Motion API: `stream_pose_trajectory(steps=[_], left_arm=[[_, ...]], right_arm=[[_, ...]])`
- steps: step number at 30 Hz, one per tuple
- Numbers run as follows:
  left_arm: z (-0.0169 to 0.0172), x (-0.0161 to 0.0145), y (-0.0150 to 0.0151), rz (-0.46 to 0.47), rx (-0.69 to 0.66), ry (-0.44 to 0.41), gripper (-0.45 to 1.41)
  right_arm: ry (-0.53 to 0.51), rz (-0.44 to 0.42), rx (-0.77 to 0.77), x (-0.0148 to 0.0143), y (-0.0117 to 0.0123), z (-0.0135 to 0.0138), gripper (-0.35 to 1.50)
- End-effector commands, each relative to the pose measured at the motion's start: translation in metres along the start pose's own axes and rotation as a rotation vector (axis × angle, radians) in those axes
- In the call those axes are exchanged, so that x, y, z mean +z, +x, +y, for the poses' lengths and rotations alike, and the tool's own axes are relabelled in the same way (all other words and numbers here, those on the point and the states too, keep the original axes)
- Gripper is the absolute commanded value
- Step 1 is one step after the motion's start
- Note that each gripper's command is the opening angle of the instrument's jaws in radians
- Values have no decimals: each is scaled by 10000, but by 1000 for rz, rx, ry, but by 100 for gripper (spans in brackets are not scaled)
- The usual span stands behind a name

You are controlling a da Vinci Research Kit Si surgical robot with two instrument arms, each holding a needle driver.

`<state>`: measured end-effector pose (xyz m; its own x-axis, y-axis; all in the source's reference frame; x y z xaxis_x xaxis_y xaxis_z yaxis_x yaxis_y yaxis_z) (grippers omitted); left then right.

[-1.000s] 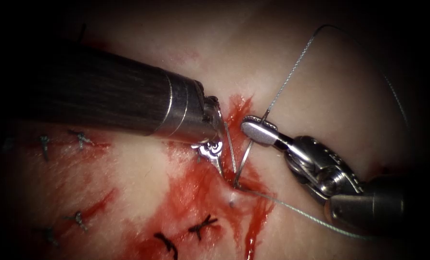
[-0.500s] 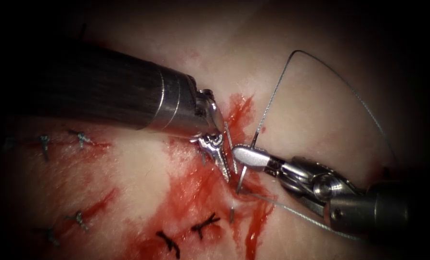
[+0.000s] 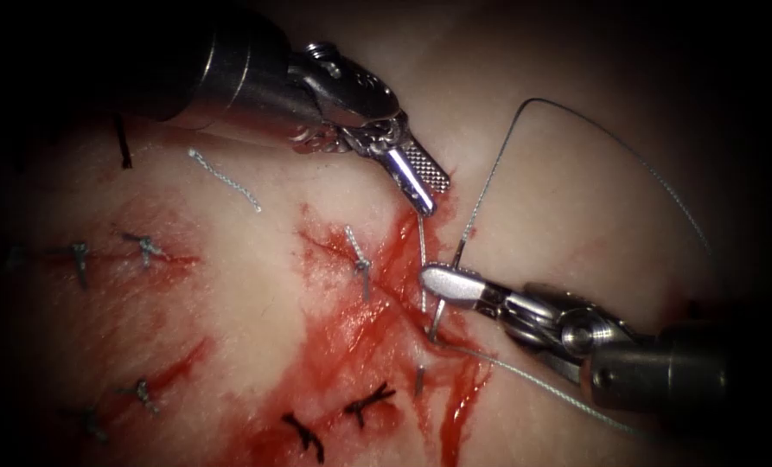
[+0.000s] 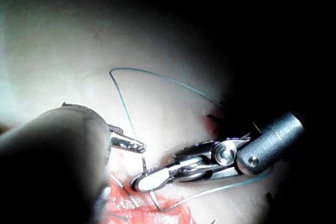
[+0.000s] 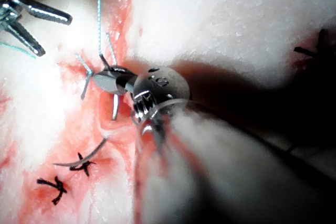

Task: Wound Closure

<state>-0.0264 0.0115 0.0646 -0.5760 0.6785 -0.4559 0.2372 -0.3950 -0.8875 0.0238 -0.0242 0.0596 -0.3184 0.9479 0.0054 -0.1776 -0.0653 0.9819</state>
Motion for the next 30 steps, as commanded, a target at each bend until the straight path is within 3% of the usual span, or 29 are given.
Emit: stream_pose_trajectory(steps=[1,8,12,18,22,23,30], left_arm=[[0,-2,1,12,16,16,54],[31,-22,-18,53,93,93,64],[54,-20,-43,64,234,129,59],[86,13,-91,28,499,127,54],[92,41,-120,-3,587,115,63],[91,50,-125,-7,609,121,73],[79,92,-118,-17,659,144,98]], right_arm=[[2,2,-1,8,-4,1,-35],[-1,8,23,7,-2,3,-35],[-5,7,88,8,-2,3,-35],[-13,6,225,8,-2,2,-35],[-11,-10,302,8,-3,0,-35],[-14,-10,308,8,-3,0,-35],[-18,-11,343,9,-3,0,-35]])
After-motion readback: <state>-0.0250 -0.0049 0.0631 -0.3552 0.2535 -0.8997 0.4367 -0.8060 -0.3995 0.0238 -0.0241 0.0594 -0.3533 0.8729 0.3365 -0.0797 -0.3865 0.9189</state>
